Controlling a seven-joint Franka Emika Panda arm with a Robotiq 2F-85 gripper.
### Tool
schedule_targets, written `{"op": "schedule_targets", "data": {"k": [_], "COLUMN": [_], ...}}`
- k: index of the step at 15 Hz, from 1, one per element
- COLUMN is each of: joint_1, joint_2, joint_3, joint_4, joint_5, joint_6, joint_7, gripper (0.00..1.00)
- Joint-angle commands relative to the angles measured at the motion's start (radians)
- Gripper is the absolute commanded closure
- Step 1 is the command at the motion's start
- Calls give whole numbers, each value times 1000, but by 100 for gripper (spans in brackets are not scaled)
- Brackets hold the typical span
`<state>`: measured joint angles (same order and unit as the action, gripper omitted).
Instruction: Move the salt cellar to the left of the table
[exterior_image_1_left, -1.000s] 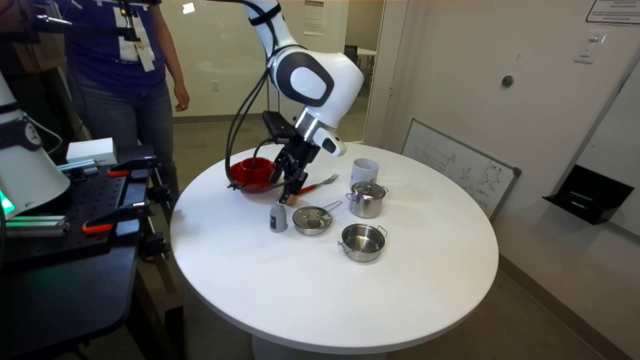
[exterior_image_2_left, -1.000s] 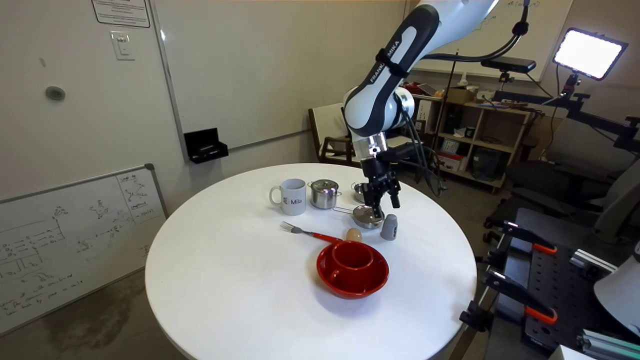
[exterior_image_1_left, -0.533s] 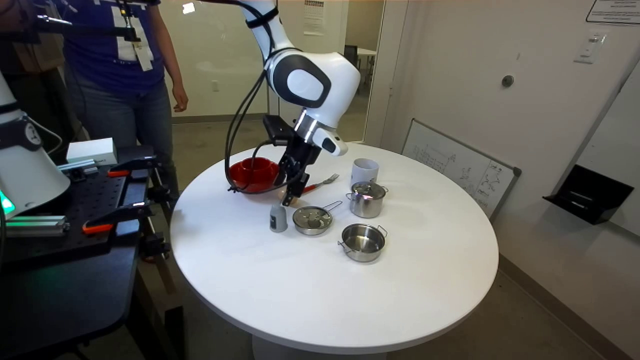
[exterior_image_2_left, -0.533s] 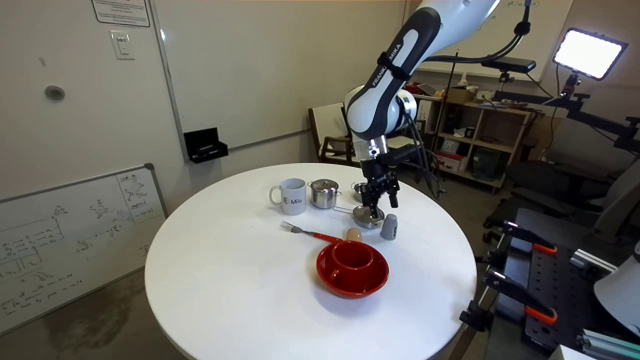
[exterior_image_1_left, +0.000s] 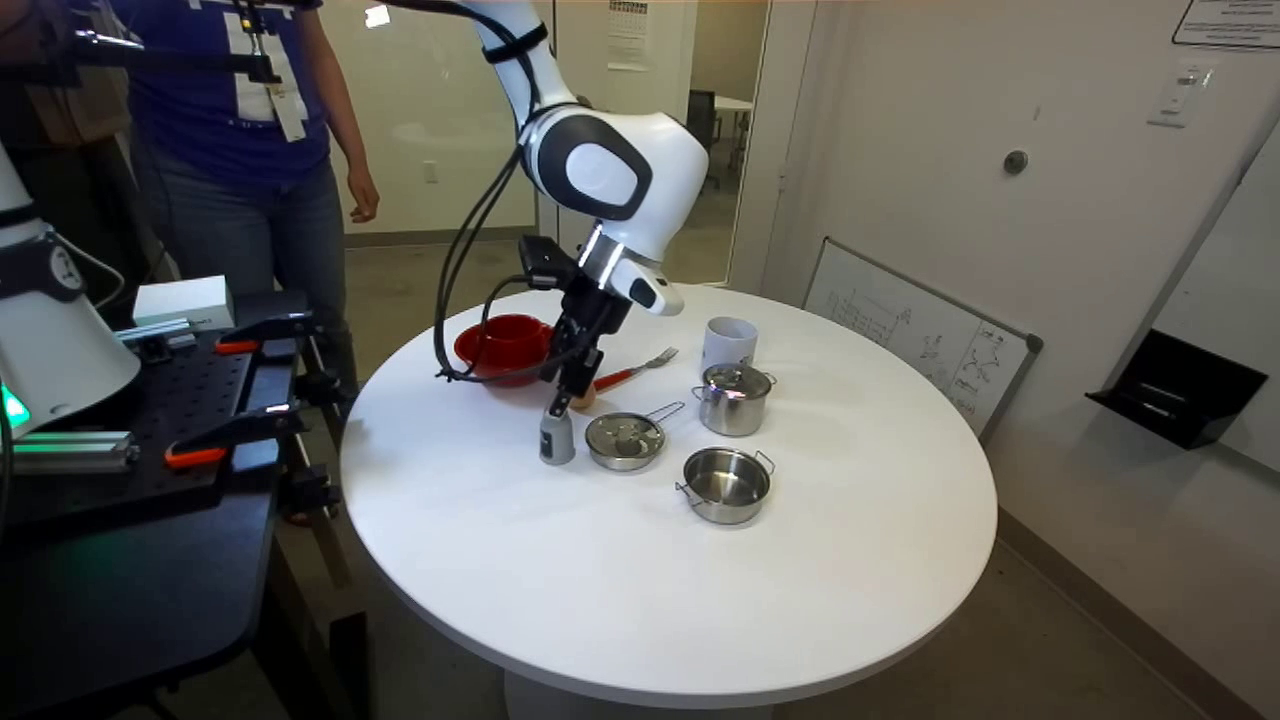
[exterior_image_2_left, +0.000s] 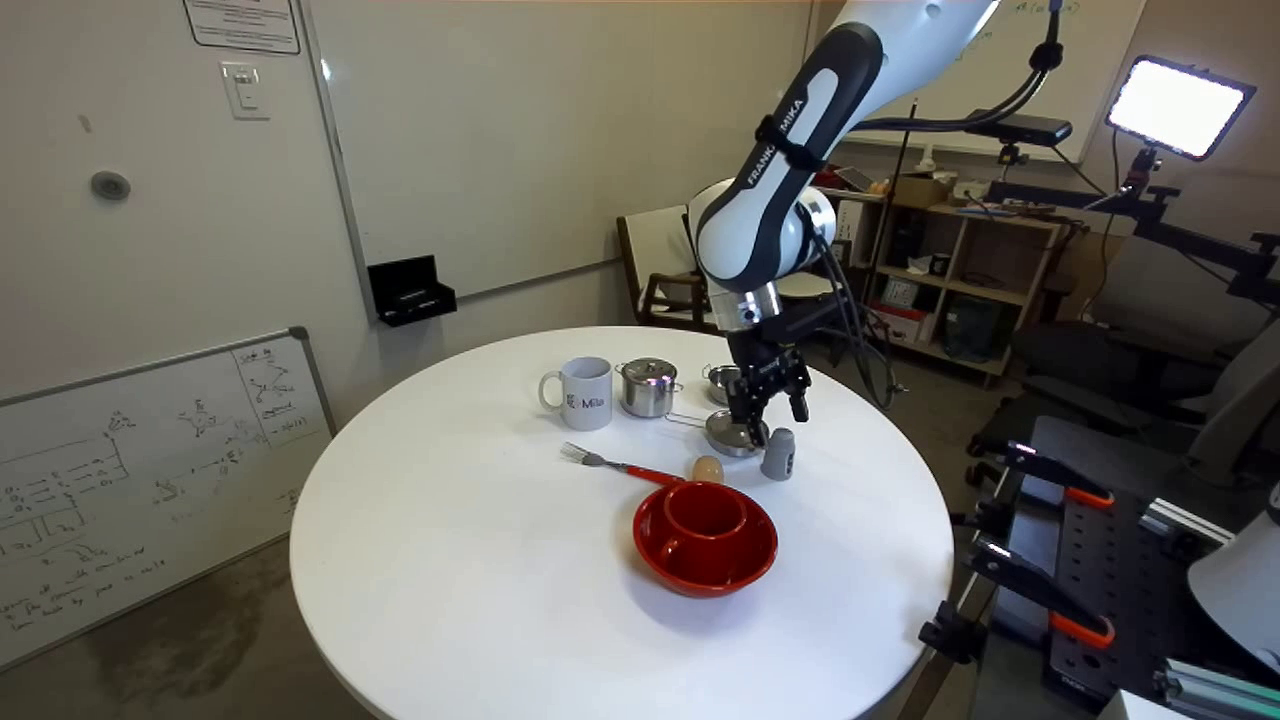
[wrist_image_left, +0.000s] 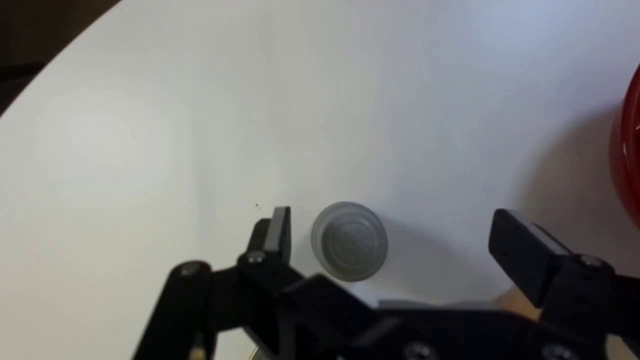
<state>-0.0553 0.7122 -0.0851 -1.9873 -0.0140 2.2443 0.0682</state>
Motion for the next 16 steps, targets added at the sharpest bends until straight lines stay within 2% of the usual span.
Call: {"op": "schedule_targets", "data": {"k": [1,6,8,16], "joint_1": [13,-3,-8,-26], "joint_2": [16,43,54,71], "joint_3": [-21,-25,-28,-26], "joint_4": [-12,-14,-14,-9], "joint_5": [-20,-10,-5,14], "joint_6": [31,82,105,125], "joint_7": [34,20,21,23], "gripper": [0,0,26,84]}}
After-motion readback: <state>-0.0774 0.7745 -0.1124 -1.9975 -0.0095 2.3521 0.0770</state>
